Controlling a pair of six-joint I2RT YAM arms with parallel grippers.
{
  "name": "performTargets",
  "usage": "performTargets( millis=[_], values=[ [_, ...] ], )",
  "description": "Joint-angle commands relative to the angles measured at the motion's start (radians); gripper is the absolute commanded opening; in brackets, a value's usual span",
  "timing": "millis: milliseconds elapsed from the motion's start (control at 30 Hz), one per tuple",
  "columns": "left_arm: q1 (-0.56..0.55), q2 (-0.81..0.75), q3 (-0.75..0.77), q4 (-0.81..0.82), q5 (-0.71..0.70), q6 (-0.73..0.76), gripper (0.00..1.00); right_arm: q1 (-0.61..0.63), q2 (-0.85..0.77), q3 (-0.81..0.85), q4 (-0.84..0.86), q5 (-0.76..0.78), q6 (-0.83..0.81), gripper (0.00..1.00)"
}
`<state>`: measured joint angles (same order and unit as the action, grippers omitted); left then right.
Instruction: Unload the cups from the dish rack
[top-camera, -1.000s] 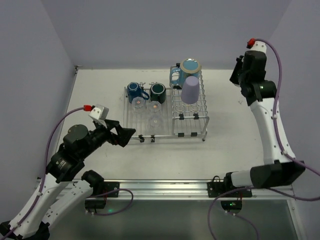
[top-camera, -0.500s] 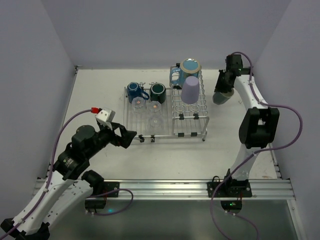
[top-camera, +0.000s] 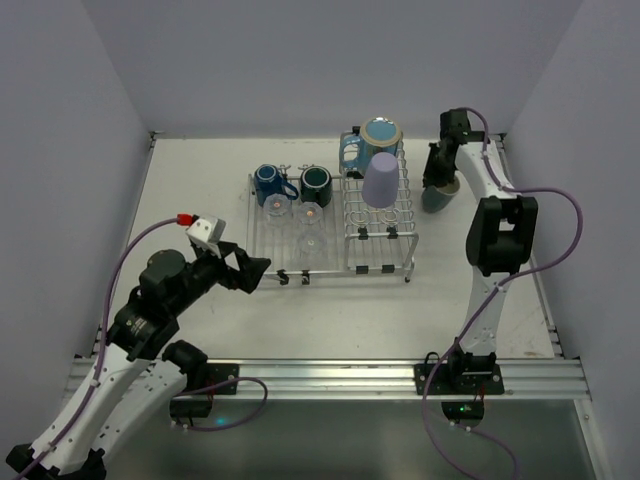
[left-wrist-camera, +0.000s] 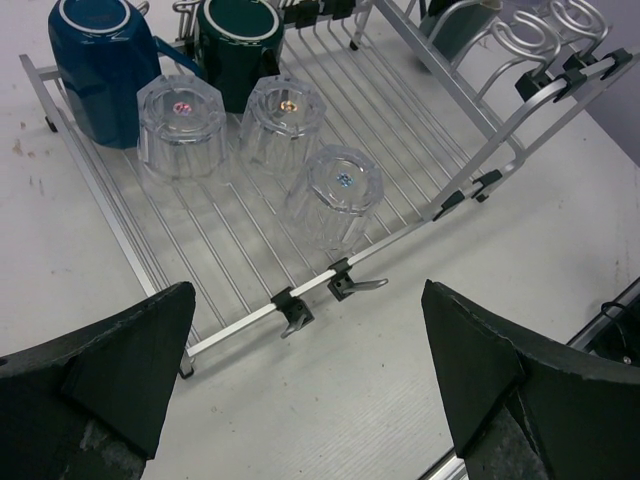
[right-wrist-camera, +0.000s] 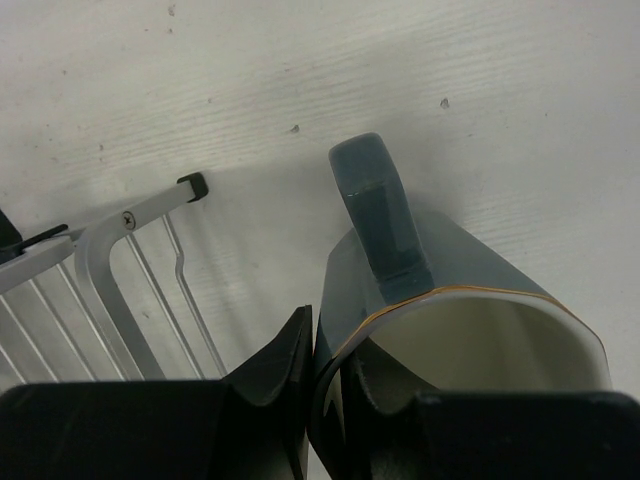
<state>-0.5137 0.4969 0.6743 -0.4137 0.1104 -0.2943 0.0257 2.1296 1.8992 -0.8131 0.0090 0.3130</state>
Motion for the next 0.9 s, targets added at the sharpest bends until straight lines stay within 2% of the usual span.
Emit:
performTargets(
  millis=[0,167,233,333,367,500,567,767,833,867],
  values=[
    [0.02,-0.003,-0.005,0.052,0.04,0.024,1.0,0.008,-0.004,0.074,-0.029,0.035,-0.017,0.0],
    [0.02,0.005,-0.007,0.053,0.043,0.026,1.0,0.014,0.023,0.07,-0.029,0.052,-0.015,0.01],
    [0.026,0.008,-0.007,0.053,0.044,0.026,1.0,0.017,0.016,0.069,-0.023,0.055,-0.015,0.11],
    [0.029,0.011,-0.007,0.055,0.048,0.026,1.0,0.02,0.012,0.08,-0.023,0.055,-0.014,0.2],
    [0.03,0.012,-0.007,0.055,0.049,0.027,1.0,0.02,0.007,0.083,-0.024,0.058,-0.014,0.31],
    [0.04,0.023,-0.007,0.056,0.055,0.027,1.0,0.022,-0.06,0.066,-0.003,0.062,-0.014,0.53],
    [0.041,0.028,-0.007,0.056,0.057,0.027,1.0,0.02,-0.075,0.055,0.002,0.065,-0.012,0.54],
    [0.047,0.038,-0.009,0.056,0.063,0.029,1.0,0.02,-0.288,-0.07,0.072,0.098,0.017,0.59],
    [0.05,0.038,-0.009,0.056,0.063,0.029,1.0,0.02,-0.385,-0.208,0.159,0.108,0.034,0.68],
    [0.052,0.038,-0.009,0.055,0.064,0.029,1.0,0.022,-0.495,-0.259,0.193,0.108,0.052,0.71]
  ],
)
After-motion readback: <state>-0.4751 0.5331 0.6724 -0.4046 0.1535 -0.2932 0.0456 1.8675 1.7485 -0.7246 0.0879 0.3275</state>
